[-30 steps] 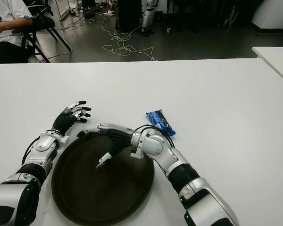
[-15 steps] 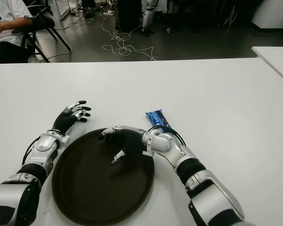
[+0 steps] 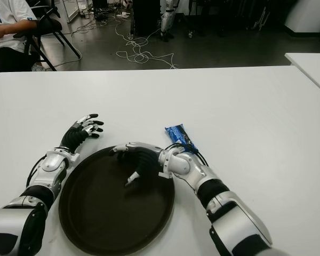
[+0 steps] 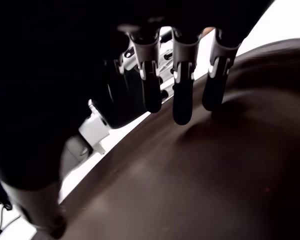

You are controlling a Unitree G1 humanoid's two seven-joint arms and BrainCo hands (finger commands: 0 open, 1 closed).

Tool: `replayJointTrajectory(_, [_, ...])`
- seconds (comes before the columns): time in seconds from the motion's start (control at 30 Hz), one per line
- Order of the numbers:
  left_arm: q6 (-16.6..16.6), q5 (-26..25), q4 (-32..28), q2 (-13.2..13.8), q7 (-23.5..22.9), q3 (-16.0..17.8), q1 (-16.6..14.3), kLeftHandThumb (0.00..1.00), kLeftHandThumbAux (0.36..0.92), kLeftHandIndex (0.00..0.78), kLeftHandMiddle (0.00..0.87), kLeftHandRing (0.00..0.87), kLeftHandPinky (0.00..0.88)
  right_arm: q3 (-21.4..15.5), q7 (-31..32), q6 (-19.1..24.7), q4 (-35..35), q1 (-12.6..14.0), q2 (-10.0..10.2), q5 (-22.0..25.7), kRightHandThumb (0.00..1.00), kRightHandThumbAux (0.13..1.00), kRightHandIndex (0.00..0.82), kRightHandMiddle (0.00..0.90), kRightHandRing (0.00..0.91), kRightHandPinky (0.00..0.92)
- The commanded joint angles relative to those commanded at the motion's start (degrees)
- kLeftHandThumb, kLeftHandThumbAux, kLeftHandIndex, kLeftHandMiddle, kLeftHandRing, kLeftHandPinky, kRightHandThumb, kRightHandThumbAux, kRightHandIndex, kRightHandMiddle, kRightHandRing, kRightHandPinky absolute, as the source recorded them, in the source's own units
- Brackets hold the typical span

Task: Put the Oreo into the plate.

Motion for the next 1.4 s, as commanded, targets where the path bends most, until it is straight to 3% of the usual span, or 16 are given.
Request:
replayJointTrajectory(0.27, [0.46, -0.13, -0.01, -0.01, 0.57, 0.09, -0.11, 0.325, 0.570, 0.181, 0.303, 0.323, 0.345, 4.00, -5.39, 1.34, 3.42, -1.93, 0.78, -5.87, 0.000, 0.839, 0.269, 0.291, 0.288, 0.269])
replayJointTrajectory(0.5, [0.73, -0.67, -0.16, -0.07, 0.08, 0.47, -0.13, 0.325, 0.564, 0.172, 0.293, 0.318, 0.350, 5.05, -4.88, 2.29, 4.21, -2.92, 0.83, -5.84, 0.000, 0.873, 0.358, 0.435, 0.428, 0.432])
replayJointTrajectory(0.77, [1.05, -0.98, -0.28, -0.04, -0.19, 0.80, -0.19, 0.333, 0.565, 0.173, 0.296, 0.317, 0.345, 5.76, -3.82, 5.25, 5.38, -3.58, 0.94, -5.77, 0.000, 0.875, 0.406, 0.516, 0.528, 0.508])
replayJointTrajectory(1.0, [0.91, -0.92, -0.36, 0.13, -0.23, 0.79, -0.12, 0.327, 0.562, 0.177, 0.302, 0.319, 0.337, 5.80, -4.06, 5.96, 6.01, -3.28, 0.45, -5.35, 0.000, 0.859, 0.381, 0.512, 0.533, 0.490])
replayJointTrajectory(1.2, [0.68, -1.43, -0.36, 0.17, -1.12, 1.22, -0.12, 0.329, 0.565, 0.180, 0.300, 0.317, 0.341, 4.42, -3.95, 5.51, 6.15, -2.50, -0.56, -3.72, 0.000, 0.835, 0.314, 0.393, 0.421, 0.402])
replayJointTrajectory(1.4, [0.48, -1.28, -0.60, 0.12, -1.09, 1.40, -0.05, 0.334, 0.570, 0.179, 0.295, 0.314, 0.344, 3.09, -3.36, 4.69, 6.38, -2.15, -1.61, -2.17, 0.000, 0.831, 0.315, 0.367, 0.398, 0.378])
